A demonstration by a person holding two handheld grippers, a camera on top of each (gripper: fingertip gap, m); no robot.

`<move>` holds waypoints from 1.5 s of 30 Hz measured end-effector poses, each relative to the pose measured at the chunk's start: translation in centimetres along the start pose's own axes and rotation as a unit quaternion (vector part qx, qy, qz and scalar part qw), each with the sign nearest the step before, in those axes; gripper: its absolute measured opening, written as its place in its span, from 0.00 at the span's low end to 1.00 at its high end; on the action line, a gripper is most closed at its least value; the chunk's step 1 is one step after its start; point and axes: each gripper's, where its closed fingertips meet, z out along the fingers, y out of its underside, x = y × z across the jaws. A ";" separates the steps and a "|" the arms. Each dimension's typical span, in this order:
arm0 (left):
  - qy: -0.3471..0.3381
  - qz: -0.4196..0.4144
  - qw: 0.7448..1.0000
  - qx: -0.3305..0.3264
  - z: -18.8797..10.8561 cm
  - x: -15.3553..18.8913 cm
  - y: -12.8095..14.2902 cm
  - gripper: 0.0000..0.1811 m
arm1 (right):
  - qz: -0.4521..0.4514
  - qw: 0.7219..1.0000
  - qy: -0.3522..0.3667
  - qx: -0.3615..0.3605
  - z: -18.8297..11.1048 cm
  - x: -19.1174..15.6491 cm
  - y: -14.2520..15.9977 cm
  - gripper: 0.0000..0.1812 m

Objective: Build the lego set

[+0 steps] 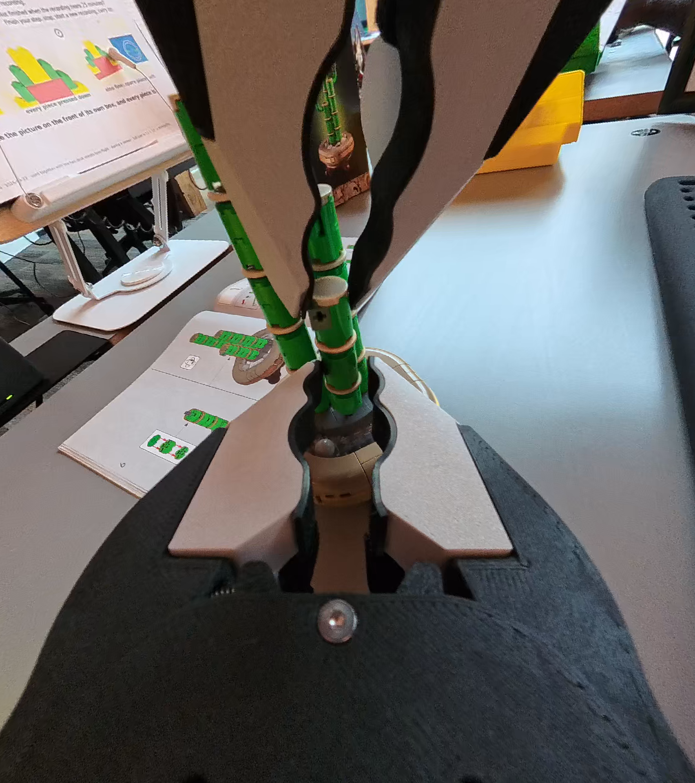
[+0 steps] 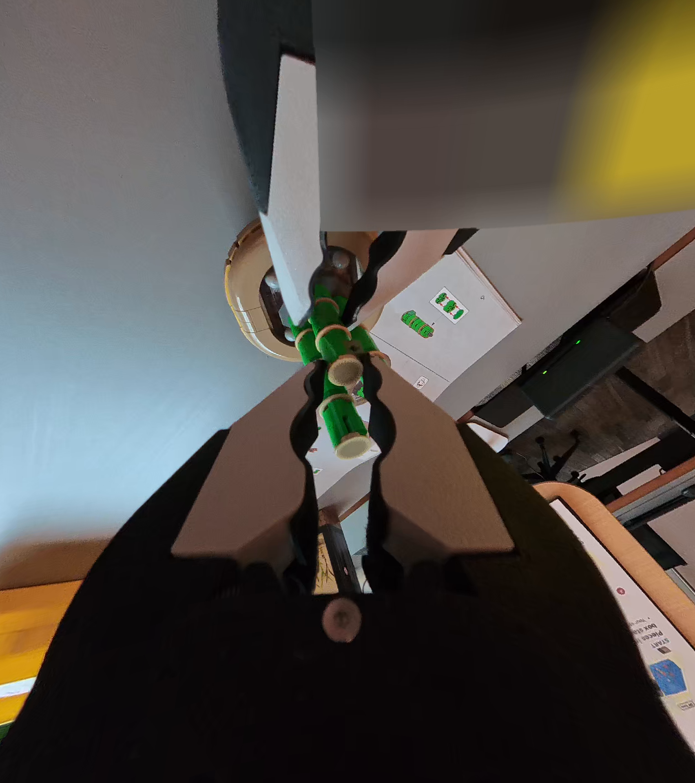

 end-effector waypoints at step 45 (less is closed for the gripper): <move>-0.048 0.019 0.999 -0.011 -0.4 0.1 0.0 0.08 | -0.023 0.999 -0.019 -0.021 -0.1 -0.6 -0.7 0.09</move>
